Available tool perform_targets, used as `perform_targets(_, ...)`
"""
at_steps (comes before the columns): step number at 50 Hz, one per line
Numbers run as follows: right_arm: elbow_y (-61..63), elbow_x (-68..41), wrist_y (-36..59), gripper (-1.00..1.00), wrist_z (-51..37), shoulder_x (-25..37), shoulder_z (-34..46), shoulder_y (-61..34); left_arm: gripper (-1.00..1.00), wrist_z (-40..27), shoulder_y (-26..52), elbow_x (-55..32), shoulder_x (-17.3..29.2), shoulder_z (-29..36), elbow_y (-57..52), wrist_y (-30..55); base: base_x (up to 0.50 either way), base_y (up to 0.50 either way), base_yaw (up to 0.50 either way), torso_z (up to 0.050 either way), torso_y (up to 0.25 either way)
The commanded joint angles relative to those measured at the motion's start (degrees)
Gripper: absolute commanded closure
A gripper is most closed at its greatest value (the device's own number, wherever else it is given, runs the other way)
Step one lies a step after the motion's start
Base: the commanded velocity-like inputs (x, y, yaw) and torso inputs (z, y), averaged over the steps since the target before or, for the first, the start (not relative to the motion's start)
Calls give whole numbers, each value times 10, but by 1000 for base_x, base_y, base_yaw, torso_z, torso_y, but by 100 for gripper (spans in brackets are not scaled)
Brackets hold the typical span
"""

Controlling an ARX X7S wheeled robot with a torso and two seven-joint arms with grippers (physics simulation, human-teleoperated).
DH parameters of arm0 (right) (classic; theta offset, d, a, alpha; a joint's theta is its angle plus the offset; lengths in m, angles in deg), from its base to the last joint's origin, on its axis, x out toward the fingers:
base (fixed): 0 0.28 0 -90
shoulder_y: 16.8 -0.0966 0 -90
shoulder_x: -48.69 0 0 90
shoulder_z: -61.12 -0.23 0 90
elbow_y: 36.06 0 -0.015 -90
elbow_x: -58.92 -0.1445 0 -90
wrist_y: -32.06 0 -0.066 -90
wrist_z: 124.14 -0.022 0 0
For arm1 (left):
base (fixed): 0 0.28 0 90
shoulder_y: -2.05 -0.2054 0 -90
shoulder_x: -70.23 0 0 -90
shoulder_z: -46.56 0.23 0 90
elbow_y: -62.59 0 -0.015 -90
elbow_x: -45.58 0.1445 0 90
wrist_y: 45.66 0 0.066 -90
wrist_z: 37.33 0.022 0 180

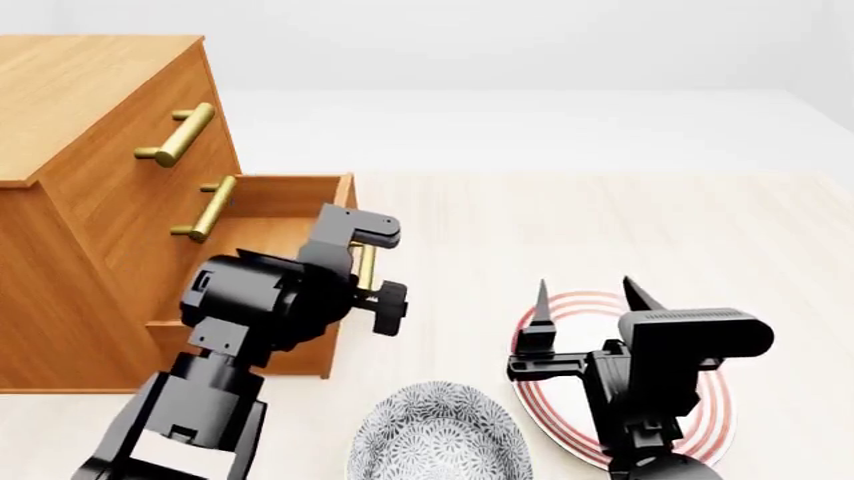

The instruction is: Open the bottom drawer of the cabinet.

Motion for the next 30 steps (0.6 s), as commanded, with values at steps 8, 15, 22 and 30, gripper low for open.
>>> perform_targets(8,7,-6,2,-100,-4,6,-3,-1,-100,31,34,-97,-31,28,99,-72,0,0,0,0,0)
perform_targets(15,6,-7,2,-100,-6,6,-1,-2,-100,31,29,-122,-21,25,77,-72,0,0,0,0,0)
perform_targets(22,5,-7,-1,-100,-6,7,1,0,-100,27,21,-135,-12,25,51,-75,0,0,0,0,0)
perform_targets(30,-1,-8,-6,-100,-6,6,1,2,-100,6,-26,-173,24,-13,-117,-96,0,0,0,0,0)
